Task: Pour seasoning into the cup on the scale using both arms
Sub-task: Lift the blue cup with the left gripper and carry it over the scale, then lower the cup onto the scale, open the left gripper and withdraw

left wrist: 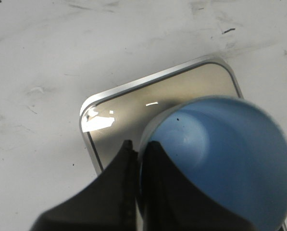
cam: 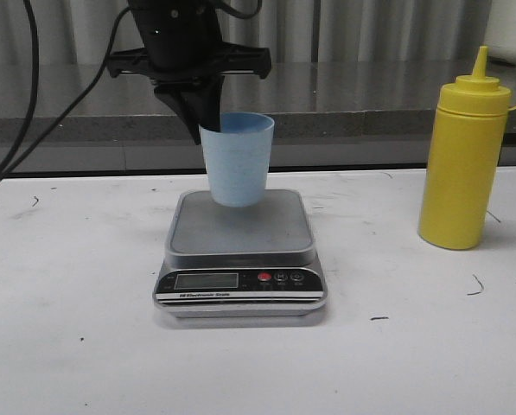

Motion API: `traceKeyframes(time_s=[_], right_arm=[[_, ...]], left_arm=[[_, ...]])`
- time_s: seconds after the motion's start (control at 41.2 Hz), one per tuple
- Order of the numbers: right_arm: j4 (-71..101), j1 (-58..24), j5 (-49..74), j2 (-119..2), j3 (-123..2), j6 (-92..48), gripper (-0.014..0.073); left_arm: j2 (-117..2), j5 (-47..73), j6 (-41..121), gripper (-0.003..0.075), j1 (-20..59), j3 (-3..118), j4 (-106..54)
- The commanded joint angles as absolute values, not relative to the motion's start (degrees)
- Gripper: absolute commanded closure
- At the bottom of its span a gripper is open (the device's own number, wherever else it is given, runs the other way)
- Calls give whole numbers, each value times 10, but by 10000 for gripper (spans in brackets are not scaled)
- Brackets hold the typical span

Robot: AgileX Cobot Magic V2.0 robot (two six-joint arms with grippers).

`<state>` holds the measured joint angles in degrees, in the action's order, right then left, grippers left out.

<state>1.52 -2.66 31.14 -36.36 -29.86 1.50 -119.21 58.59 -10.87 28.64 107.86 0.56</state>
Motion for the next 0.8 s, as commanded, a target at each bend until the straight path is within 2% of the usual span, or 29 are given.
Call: traceKeyframes(time_s=[0.0, 0.34, 0.413, 0.631, 0.704, 0.777], right_arm=[[14, -26, 272, -367, -314, 12, 85], [14, -26, 272, -367, -314, 12, 85], [14, -26, 272, -367, -314, 12, 85], [14, -26, 272, -367, -314, 12, 85], [14, -26, 272, -367, -314, 12, 85], [14, -26, 272, -367, -314, 12, 85]], left_arm=[[-1171, 566, -116, 740, 290, 1098, 5], [-1179, 569, -115, 726, 290, 1098, 5], [-1179, 568, -115, 669, 290, 1098, 5], [-1160, 563, -114, 370, 290, 1100, 5], [-1144, 565, -113, 334, 290, 1100, 7], [-1124, 585, -99, 333, 290, 1100, 7]])
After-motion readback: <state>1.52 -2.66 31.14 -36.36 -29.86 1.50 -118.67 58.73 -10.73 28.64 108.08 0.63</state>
